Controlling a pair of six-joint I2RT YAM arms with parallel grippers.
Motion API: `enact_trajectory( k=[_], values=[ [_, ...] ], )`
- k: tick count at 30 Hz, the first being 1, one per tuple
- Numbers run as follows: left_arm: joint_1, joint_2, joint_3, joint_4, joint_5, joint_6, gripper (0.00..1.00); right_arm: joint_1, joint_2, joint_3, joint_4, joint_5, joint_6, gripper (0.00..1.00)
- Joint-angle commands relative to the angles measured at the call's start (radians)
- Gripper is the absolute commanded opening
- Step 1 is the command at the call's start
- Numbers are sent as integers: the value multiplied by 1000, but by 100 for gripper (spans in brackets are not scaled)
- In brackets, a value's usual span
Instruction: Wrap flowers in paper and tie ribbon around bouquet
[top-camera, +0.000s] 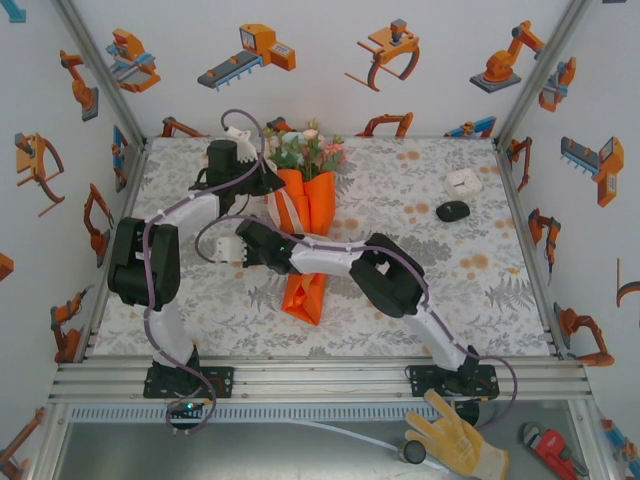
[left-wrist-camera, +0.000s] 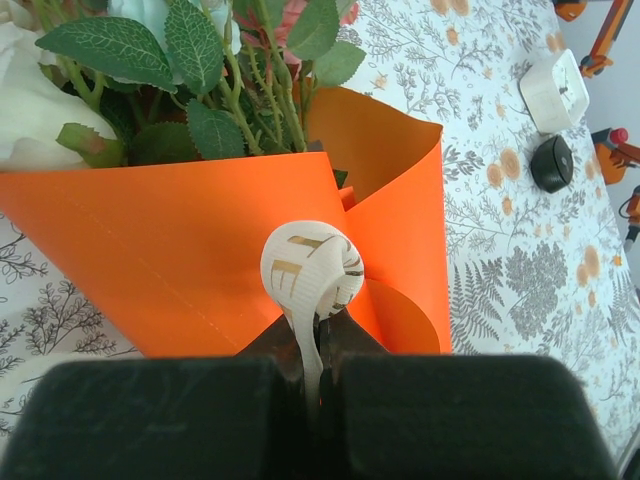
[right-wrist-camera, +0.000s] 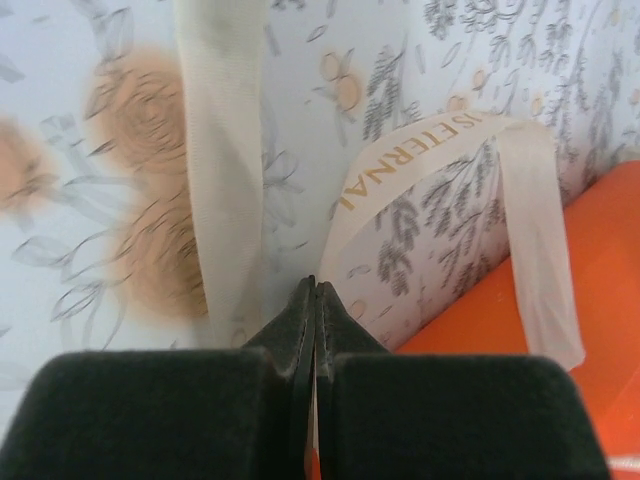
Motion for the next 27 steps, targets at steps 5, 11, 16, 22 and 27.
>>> enact_trajectory(
  k=[5, 11, 16, 22, 27],
  values=[
    [10, -8, -30, 34, 22, 27, 0, 0, -276, -189, 89, -190, 155, 0],
    [10, -66, -117, 97, 212, 70, 0, 10, -389, -272, 99, -190, 164, 0],
    [4, -125, -221, 185, 381, 54, 0, 10, -379, -255, 69, -147, 90, 0],
    [-8, -182, -261, 104, 324, 116, 0, 12, -402, -212, 74, -184, 71, 0],
    [-13, -236, -264, -1, 157, 203, 0, 12, -525, -296, 67, -238, 78, 0]
  ],
)
